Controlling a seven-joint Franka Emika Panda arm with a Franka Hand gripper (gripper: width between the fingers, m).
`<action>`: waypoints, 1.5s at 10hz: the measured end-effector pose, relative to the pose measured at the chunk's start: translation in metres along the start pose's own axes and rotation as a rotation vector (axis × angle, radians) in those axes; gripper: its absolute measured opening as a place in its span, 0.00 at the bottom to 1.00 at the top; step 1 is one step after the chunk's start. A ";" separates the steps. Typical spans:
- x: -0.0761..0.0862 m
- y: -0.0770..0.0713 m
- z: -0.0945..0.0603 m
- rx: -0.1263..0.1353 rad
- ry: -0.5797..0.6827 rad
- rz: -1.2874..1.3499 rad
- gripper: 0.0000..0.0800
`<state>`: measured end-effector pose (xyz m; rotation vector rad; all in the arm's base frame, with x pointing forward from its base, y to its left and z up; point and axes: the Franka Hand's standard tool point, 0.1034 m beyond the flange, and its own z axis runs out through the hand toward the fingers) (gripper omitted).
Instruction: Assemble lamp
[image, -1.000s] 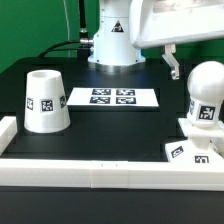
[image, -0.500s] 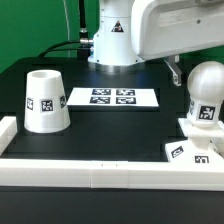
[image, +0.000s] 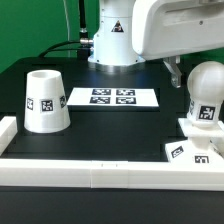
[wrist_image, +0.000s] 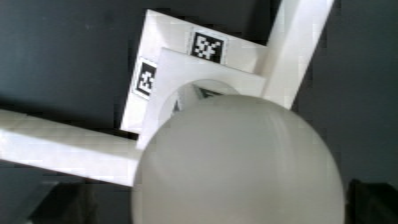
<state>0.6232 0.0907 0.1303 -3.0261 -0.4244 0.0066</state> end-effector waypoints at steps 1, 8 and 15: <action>0.001 -0.003 0.001 -0.011 0.004 -0.019 0.87; -0.001 -0.003 0.007 -0.013 -0.001 -0.019 0.72; -0.001 0.003 0.006 0.061 0.025 0.267 0.72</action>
Offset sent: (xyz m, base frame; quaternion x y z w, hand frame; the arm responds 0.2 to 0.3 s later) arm 0.0003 -0.0011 -0.0033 -0.0188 -0.0034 0.0046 0.9998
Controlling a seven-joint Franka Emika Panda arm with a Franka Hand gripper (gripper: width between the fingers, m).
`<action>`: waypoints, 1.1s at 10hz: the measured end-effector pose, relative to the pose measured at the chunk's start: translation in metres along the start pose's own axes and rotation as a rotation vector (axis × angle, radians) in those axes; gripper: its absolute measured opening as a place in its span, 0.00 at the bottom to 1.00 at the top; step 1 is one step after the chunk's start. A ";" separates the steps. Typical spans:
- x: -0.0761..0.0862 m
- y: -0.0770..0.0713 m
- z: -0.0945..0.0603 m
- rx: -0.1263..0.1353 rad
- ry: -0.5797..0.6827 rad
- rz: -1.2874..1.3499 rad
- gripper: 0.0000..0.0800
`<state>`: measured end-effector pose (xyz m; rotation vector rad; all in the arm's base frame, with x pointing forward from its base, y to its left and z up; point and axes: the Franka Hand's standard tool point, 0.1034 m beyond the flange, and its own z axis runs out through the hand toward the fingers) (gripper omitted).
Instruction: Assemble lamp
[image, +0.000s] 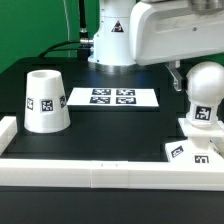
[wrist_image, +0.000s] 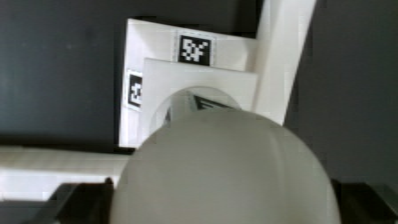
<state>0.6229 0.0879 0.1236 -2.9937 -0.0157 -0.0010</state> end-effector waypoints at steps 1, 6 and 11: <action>0.000 0.001 0.000 0.009 0.007 0.092 0.72; 0.001 0.001 0.000 0.014 0.011 0.395 0.72; 0.002 0.000 0.001 0.036 0.009 0.728 0.72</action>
Offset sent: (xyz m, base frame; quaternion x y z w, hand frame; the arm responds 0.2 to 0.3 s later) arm 0.0000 0.0000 0.0000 0.0000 0.0000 0.1938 0.9810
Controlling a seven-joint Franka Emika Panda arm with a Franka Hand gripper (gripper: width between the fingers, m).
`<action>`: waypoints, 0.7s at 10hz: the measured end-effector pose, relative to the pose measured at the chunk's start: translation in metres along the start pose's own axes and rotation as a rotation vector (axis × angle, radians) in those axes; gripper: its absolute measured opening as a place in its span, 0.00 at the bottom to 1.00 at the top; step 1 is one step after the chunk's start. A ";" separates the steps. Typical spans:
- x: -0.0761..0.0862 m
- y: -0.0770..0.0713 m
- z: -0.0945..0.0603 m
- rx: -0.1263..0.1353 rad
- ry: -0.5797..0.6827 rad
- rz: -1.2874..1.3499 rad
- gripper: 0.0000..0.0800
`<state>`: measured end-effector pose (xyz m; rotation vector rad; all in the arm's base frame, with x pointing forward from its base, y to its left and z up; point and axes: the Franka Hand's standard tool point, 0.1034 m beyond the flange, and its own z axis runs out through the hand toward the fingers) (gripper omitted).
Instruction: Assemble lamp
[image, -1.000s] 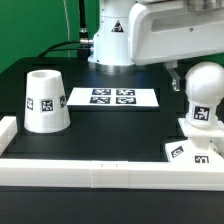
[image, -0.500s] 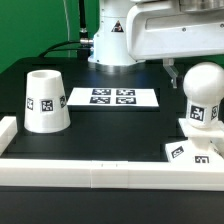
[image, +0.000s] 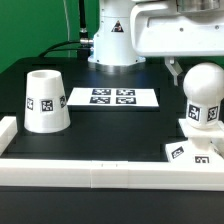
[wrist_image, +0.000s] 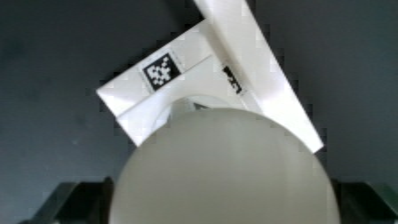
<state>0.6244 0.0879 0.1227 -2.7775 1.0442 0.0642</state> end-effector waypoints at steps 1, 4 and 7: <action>0.001 -0.001 0.000 0.019 0.001 0.121 0.72; -0.001 -0.004 0.001 0.050 0.013 0.422 0.72; 0.001 -0.003 0.001 0.099 -0.008 0.710 0.72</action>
Offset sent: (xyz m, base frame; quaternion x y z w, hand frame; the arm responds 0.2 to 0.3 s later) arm -0.0108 -0.0059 -0.0066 -0.0110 0.0107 0.2774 0.9606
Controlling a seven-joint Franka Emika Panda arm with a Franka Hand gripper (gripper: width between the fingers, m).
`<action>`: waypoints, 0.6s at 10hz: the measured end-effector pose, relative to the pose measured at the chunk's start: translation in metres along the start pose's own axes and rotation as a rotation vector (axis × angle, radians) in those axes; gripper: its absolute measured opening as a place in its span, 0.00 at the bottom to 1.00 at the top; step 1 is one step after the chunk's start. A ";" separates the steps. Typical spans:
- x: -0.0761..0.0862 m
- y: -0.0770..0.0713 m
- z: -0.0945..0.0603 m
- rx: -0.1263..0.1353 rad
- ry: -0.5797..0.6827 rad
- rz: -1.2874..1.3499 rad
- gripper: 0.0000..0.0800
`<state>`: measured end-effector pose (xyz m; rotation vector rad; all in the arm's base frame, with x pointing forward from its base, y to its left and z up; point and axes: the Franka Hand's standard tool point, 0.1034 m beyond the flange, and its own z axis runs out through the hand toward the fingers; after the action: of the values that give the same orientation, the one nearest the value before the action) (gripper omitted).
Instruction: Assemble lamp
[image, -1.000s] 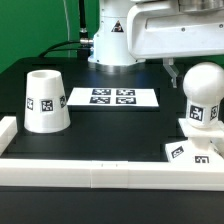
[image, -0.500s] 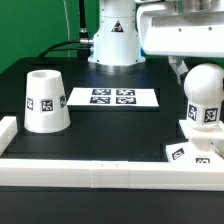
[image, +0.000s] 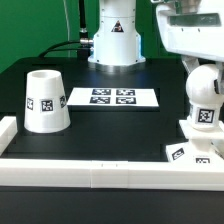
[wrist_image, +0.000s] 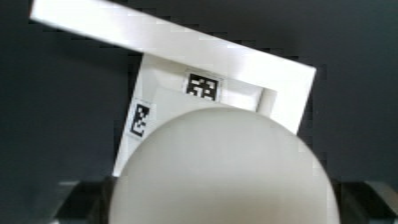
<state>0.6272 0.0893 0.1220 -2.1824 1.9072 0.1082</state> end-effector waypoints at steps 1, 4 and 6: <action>0.002 -0.001 0.000 -0.001 -0.001 0.000 0.72; 0.000 0.001 0.000 -0.013 -0.004 -0.077 0.85; -0.003 -0.003 -0.001 -0.052 -0.020 -0.220 0.87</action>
Offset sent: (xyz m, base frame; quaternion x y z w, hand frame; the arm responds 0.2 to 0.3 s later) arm 0.0000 0.0000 0.0000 0.0000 0.0000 -0.0650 0.9979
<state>0.6291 0.0927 0.1239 -2.3993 1.6578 0.1411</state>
